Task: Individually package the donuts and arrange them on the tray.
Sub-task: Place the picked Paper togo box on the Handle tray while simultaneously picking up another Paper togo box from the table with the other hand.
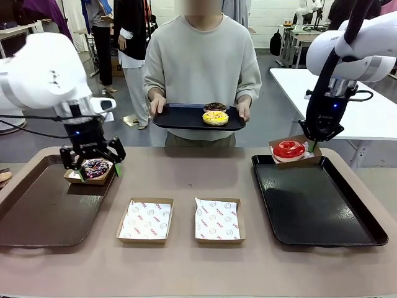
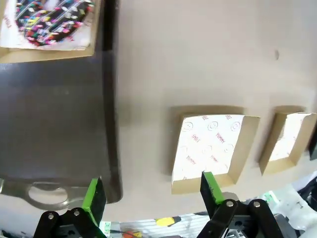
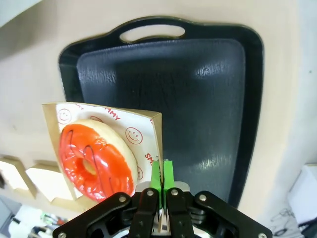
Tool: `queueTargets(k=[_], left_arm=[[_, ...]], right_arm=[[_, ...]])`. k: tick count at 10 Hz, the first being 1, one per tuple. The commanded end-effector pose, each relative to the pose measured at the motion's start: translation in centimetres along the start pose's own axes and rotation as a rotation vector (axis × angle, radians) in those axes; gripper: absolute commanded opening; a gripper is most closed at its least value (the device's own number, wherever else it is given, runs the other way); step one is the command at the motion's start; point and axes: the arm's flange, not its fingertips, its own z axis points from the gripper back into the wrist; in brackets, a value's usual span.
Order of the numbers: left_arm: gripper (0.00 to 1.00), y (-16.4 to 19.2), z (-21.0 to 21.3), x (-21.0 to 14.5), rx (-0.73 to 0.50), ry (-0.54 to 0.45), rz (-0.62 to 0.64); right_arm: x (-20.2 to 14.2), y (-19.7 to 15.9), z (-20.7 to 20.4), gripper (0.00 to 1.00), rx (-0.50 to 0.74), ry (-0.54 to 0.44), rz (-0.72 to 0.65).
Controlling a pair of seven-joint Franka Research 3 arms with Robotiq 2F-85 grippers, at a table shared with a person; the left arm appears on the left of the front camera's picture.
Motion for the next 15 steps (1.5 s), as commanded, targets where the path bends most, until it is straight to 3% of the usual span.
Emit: queueTargets(k=[1,6,7,8,15], left_arm=[[1.00,-1.7,-2.8,-1.2,0.073,-0.016,-0.023],[1.00,-5.1,-8.0,-4.0,0.120,-0.013,-0.101],[1.00,-5.2,-7.8,-4.5,0.110,-0.024,-0.129],[1.00,-4.7,-7.6,-3.7,0.096,0.030,-0.120],[1.00,-4.7,-7.6,-3.7,0.096,0.030,-0.120]], right_arm=[[-0.1,0.1,0.2,0.02,-0.010,-0.004,-0.001],[-0.1,0.1,0.2,0.02,-0.010,-0.004,-0.001],[-0.1,0.1,0.2,0.02,-0.010,-0.004,-0.001],[-0.1,0.1,0.2,0.02,-0.010,-0.004,-0.001],[-0.1,0.1,0.2,0.02,-0.010,-0.004,-0.001]])
